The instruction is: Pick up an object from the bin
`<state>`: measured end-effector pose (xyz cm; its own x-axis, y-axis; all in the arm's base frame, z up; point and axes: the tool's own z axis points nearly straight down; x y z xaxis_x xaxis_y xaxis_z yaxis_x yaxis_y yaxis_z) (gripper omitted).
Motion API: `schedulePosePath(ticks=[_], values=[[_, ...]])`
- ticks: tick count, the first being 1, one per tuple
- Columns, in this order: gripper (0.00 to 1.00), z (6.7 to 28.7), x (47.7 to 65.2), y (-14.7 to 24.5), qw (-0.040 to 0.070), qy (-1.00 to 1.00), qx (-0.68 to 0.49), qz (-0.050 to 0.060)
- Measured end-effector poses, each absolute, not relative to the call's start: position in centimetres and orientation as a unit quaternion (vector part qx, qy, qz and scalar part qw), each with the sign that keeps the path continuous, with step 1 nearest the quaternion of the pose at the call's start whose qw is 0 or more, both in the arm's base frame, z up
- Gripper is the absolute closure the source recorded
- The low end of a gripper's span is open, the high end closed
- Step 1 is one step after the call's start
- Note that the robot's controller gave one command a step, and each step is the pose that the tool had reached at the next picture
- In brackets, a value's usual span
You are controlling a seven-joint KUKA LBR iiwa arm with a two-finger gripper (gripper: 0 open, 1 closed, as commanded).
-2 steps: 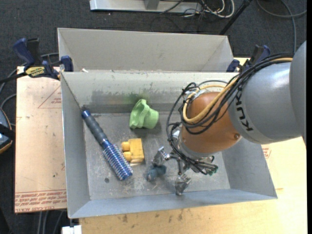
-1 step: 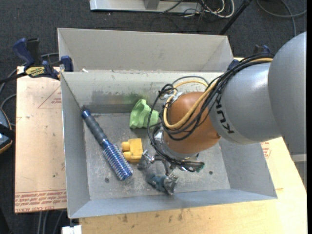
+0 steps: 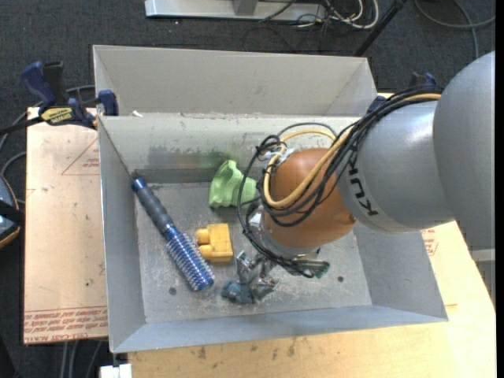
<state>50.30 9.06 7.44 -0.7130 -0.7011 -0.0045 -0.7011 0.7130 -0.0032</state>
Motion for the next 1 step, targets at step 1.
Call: schedulePosePath(ticks=[1], values=[[1.00, 22.15, 51.14, 19.96, 0.007, 0.894, -0.448, 0.001]])
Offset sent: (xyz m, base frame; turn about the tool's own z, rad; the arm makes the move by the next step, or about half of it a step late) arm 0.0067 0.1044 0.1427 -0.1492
